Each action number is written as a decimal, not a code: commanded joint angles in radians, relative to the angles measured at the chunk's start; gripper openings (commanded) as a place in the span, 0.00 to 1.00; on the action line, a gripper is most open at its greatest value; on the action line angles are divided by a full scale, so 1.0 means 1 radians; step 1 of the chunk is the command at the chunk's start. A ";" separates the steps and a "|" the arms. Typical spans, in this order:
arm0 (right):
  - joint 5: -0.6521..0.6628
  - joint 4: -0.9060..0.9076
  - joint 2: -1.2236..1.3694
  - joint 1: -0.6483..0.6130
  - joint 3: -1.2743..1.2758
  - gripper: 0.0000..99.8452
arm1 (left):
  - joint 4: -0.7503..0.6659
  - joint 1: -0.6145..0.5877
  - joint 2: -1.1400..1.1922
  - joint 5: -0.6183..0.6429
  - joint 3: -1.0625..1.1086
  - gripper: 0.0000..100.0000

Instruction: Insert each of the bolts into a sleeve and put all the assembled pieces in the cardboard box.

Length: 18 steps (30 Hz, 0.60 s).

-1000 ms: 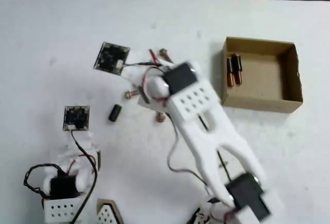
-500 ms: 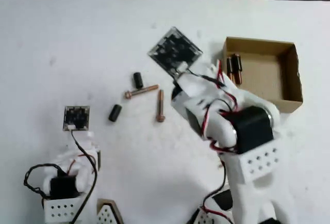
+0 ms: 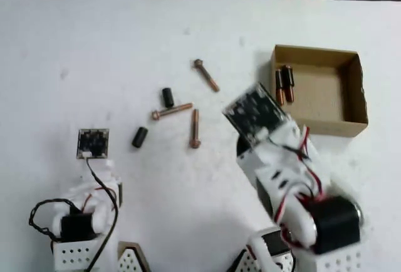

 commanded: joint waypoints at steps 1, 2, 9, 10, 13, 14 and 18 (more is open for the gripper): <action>-0.006 -0.056 -0.125 0.048 0.087 0.02 | -0.011 -0.008 -0.005 0.006 0.005 0.02; -0.006 -0.079 -0.159 0.067 0.127 0.02 | -0.011 -0.008 -0.005 0.006 0.005 0.02; -0.005 -0.214 -0.318 0.170 0.359 0.02 | -0.011 -0.008 -0.005 0.006 0.005 0.02; -0.005 -0.222 -0.334 0.177 0.381 0.02 | -0.011 -0.008 -0.005 0.006 0.005 0.02; -0.011 -0.239 -0.371 0.208 0.427 0.02 | -0.011 -0.008 -0.005 0.006 0.005 0.02; -0.012 -0.246 -0.383 0.222 0.437 0.02 | -0.011 -0.008 -0.005 0.006 0.005 0.02; -0.012 -0.255 -0.449 0.262 0.485 0.02 | -0.011 -0.008 -0.005 0.006 0.005 0.02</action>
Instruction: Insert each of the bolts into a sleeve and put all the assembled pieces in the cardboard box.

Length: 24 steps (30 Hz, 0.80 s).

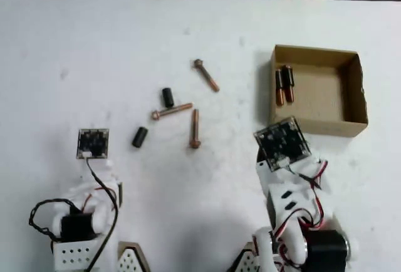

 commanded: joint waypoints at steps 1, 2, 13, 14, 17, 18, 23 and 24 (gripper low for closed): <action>-0.009 -0.028 -0.051 0.027 0.018 0.02 | -0.011 -0.008 -0.005 0.006 0.005 0.02; -0.009 -0.027 -0.074 0.025 0.035 0.02 | -0.011 -0.008 -0.005 0.006 0.005 0.02; -0.008 -0.028 -0.283 0.025 0.175 0.02 | -0.014 -0.008 -0.005 0.006 0.005 0.02; -0.008 -0.030 -0.278 0.025 0.178 0.02 | -0.014 -0.008 -0.005 0.006 0.005 0.02; -0.009 -0.030 -0.277 0.025 0.180 0.02 | -0.014 -0.008 -0.005 0.006 0.005 0.02; -0.009 -0.030 -0.277 0.027 0.180 0.02 | -0.014 -0.008 -0.005 0.006 0.005 0.02; -0.011 -0.030 -0.278 0.027 0.222 0.02 | -0.011 -0.008 -0.005 0.006 0.005 0.02; -0.011 -0.030 -0.278 0.027 0.236 0.02 | -0.011 -0.008 -0.005 0.006 0.005 0.02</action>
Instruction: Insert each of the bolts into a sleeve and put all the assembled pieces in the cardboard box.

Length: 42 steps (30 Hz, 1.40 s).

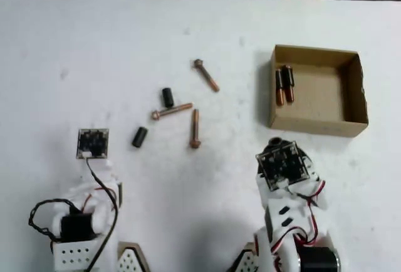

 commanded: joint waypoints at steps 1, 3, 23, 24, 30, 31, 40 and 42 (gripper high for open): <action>-0.011 -0.030 -0.004 0.004 0.028 0.02 | -0.011 -0.008 -0.005 0.006 0.005 0.02; -0.046 -0.058 -0.004 0.004 0.064 0.02 | -0.011 -0.005 -0.005 0.006 0.005 0.02; -0.193 -0.268 -0.005 0.042 0.362 0.02 | -0.115 -0.008 -0.005 -0.400 0.005 0.02; -0.193 -0.268 -0.005 0.064 0.362 0.02 | -0.123 -0.008 -0.005 -0.446 0.002 0.02; -0.193 -0.268 -0.005 0.094 0.377 0.02 | -0.195 -0.008 -0.005 -0.466 -0.041 0.02; -0.193 -0.268 -0.005 0.088 0.382 0.02 | -0.187 -0.005 -0.005 -0.468 -0.071 0.02; -0.193 -0.268 -0.005 0.087 0.385 0.02 | -0.118 -0.002 -0.002 -0.523 -0.308 0.02; -0.193 -0.268 -0.005 0.087 0.385 0.02 | -0.100 -0.002 -0.002 -0.526 -0.333 0.02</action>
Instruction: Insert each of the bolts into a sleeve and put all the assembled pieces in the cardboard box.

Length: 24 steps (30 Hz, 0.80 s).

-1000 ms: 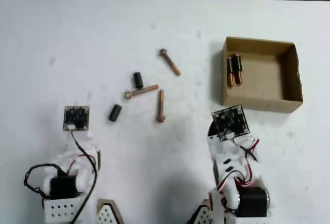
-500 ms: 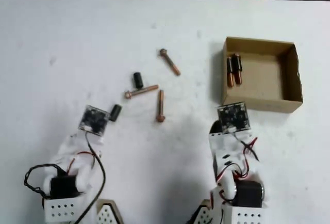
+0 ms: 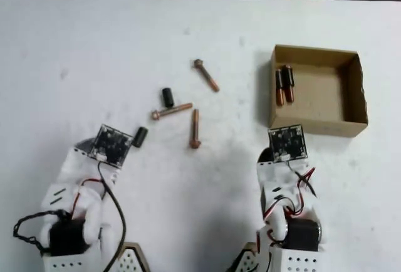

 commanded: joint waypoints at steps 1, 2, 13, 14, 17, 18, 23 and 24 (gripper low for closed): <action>-0.011 -0.021 -0.010 0.001 -0.005 0.02 | 0.041 -0.002 -0.005 -0.021 -0.104 0.02; -0.011 -0.021 -0.010 -0.001 -0.003 0.02 | 0.044 -0.002 -0.005 -0.021 -0.110 0.02; -0.011 -0.021 -0.010 -0.001 -0.002 0.02 | 0.046 -0.002 0.058 -0.023 -0.206 0.02; -0.011 -0.021 -0.010 -0.001 -0.002 0.02 | 0.046 -0.002 0.102 -0.021 -0.238 0.02; -0.009 -0.021 -0.010 -0.001 -0.002 0.02 | 0.044 0.004 0.292 -0.017 -0.356 0.02; -0.009 -0.021 -0.010 -0.001 -0.002 0.02 | 0.044 0.016 0.364 -0.017 -0.394 0.02; -0.006 -0.021 -0.010 -0.001 -0.002 0.02 | 0.044 0.137 0.694 -0.017 -0.563 0.02; -0.006 -0.021 -0.010 -0.001 -0.002 0.02 | 0.044 0.159 0.750 -0.017 -0.594 0.02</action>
